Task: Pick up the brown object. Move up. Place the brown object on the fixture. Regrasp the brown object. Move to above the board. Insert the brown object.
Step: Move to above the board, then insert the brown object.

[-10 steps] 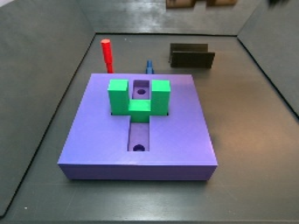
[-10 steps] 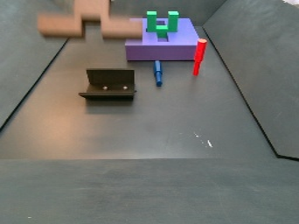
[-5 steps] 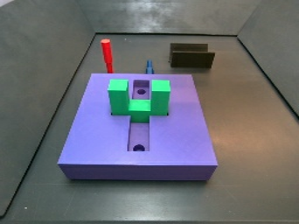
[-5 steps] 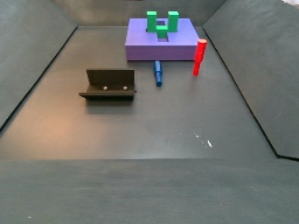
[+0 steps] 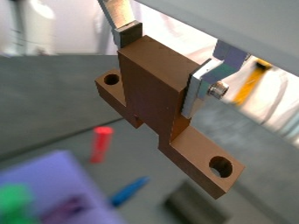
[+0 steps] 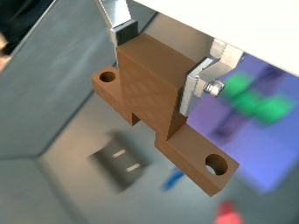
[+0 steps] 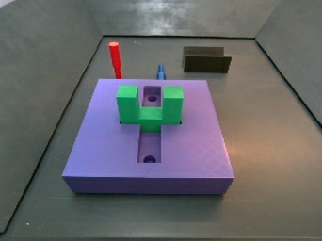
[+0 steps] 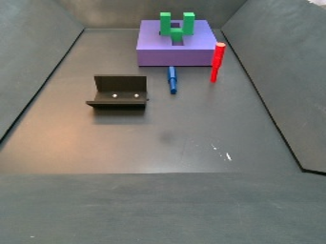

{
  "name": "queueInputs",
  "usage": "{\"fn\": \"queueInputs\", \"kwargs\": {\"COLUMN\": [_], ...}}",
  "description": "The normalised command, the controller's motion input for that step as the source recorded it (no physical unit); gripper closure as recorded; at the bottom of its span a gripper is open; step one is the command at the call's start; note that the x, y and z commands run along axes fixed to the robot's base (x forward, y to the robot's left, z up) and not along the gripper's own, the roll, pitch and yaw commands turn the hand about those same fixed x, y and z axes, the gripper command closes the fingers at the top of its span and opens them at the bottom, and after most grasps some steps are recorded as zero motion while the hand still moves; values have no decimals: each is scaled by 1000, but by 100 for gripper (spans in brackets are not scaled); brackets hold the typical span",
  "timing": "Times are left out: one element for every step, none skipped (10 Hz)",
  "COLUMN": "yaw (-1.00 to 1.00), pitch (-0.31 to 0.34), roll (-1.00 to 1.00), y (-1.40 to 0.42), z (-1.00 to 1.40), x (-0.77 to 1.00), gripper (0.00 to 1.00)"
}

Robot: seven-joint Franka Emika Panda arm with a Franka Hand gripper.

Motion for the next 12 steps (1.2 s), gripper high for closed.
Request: {"fn": "queueInputs", "kwargs": {"yaw": [-92,-86,-83,-70,-36,-22,-16,-14,0,0,0,-54], "pitch": [63,69,71,52,20,4,-8,-14,16,-43,-26,-20], "roll": [-1000,-1000,-1000,-986,-682,-484,-321,-214,0,-13,-84,-153], "y": [-641,-295,-173,-99,-28,-5,-6,1,0,0,0,0], "z": [121,46,27,27,5,5,3,-3,-117,-91,-43,-477], "x": [-539,-280,-177,-123,-88,-66,-49,-33,6,0,0,109], "gripper": [100,100,100,100,100,100,100,100,100,100,100,100]}}
